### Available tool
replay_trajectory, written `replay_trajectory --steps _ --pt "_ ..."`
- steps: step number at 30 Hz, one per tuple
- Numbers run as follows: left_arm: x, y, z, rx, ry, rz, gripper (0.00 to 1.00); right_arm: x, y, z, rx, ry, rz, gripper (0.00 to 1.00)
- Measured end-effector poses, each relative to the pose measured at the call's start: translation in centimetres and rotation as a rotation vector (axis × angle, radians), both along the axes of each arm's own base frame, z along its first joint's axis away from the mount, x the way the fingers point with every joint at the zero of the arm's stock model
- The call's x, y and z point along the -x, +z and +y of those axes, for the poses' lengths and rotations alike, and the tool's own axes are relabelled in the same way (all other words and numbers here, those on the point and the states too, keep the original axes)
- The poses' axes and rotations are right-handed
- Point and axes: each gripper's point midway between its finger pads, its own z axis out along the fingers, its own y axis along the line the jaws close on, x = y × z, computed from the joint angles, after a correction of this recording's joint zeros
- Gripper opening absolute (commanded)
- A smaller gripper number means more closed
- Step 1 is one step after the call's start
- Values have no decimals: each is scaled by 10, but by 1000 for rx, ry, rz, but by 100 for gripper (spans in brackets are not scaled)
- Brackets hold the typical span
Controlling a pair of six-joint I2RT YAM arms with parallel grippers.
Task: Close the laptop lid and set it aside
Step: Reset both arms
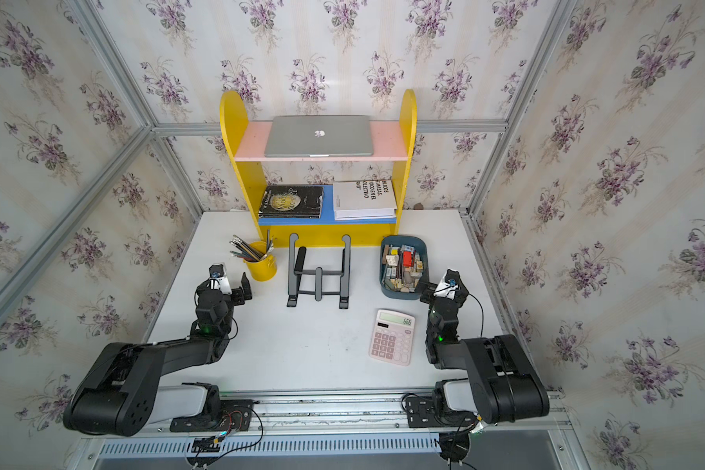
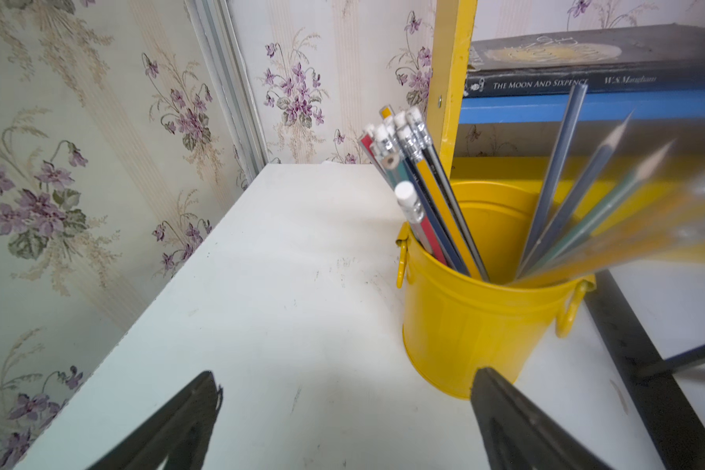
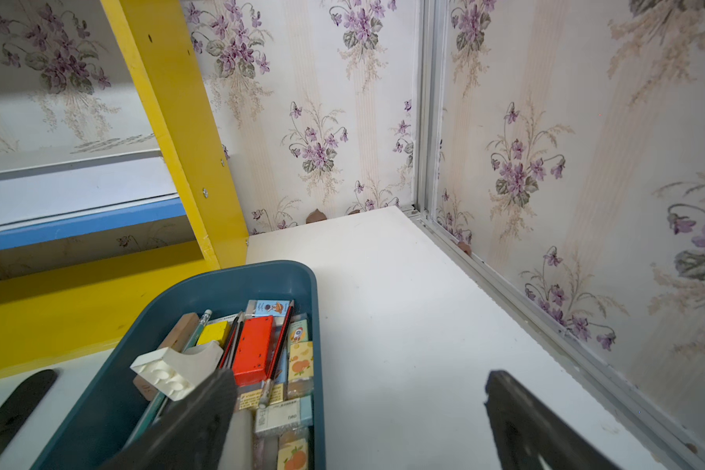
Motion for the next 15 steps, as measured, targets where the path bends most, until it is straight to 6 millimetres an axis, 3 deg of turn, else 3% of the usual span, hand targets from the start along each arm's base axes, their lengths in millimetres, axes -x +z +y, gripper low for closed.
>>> replay_trajectory --steps 3,6,10,15 --pt "-5 -21 1 -18 0 40 100 -3 -14 4 24 27 33 100" --pt "-8 -36 2 -30 -1 72 100 -10 -14 6 32 33 32 100" --pt "-28 -6 8 -14 18 -5 100 -23 -2 6 27 38 3 100" --pt "-38 -8 11 -1 29 38 100 -26 -5 3 21 41 20 100"
